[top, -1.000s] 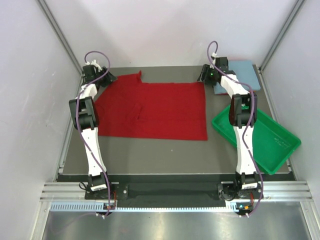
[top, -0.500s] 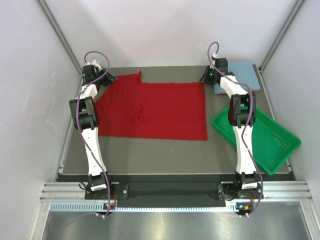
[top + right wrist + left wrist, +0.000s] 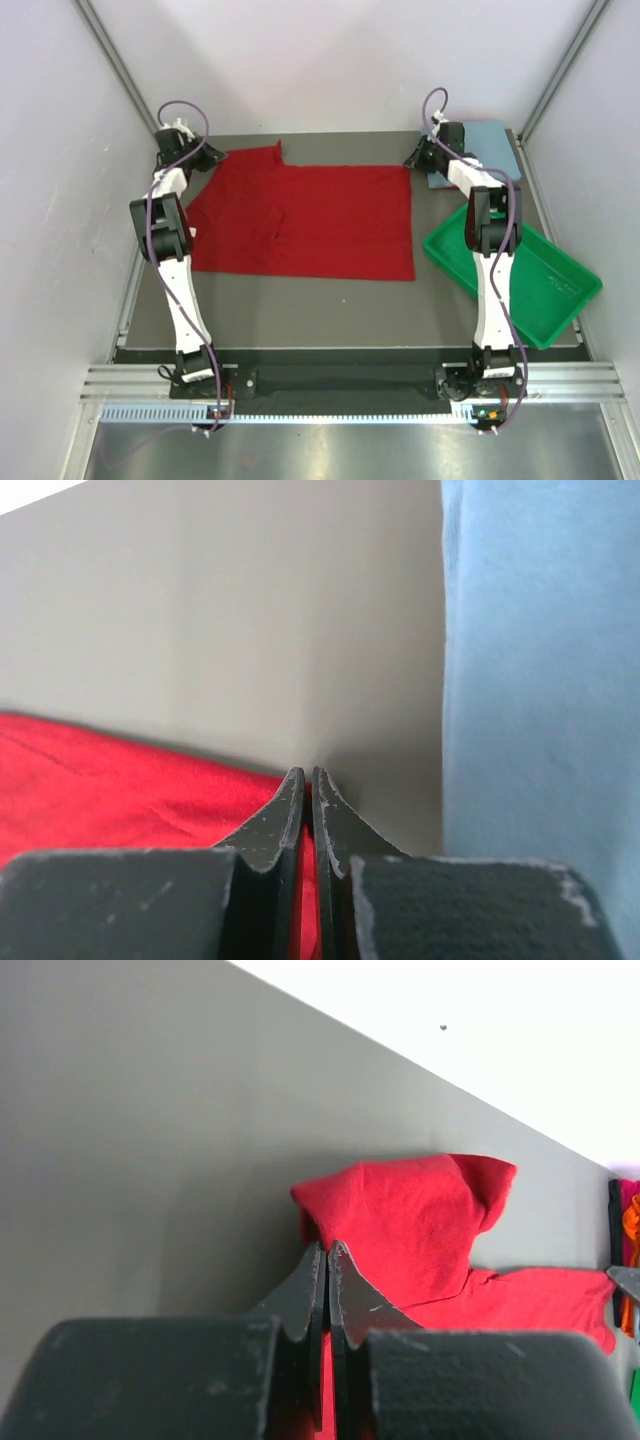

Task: Fold and stack the t-shirts
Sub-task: Fold the tshirt

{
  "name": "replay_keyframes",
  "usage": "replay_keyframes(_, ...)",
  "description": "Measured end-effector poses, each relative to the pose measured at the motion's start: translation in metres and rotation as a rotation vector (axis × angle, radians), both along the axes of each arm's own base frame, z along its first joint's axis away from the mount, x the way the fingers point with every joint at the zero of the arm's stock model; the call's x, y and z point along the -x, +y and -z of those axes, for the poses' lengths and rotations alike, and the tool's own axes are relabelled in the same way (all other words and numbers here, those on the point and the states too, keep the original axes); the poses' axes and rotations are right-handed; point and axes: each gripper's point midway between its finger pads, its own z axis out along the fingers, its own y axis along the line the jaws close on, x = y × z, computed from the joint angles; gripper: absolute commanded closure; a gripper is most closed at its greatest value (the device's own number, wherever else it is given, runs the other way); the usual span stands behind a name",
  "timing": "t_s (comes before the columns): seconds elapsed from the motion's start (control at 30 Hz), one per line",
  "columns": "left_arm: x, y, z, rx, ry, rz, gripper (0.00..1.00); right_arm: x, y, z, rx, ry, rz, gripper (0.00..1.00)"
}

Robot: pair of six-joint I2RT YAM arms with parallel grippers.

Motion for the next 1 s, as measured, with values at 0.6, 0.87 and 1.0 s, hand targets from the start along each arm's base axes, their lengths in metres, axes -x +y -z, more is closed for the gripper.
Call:
replay_keyframes(0.6,0.032,0.01,-0.023,0.001,0.017,0.006,1.0,0.045,0.012,-0.056,-0.006,-0.158,-0.06,1.0)
replay_keyframes(0.87,0.064,0.013,-0.031,-0.011,0.039,0.004,1.0,0.073,0.015,-0.056,-0.011,-0.141,-0.082,1.0)
replay_keyframes(1.0,0.081,0.014,-0.028,-0.024,0.063,-0.008,1.0,0.087,0.018,-0.055,-0.012,-0.13,-0.091,1.0)
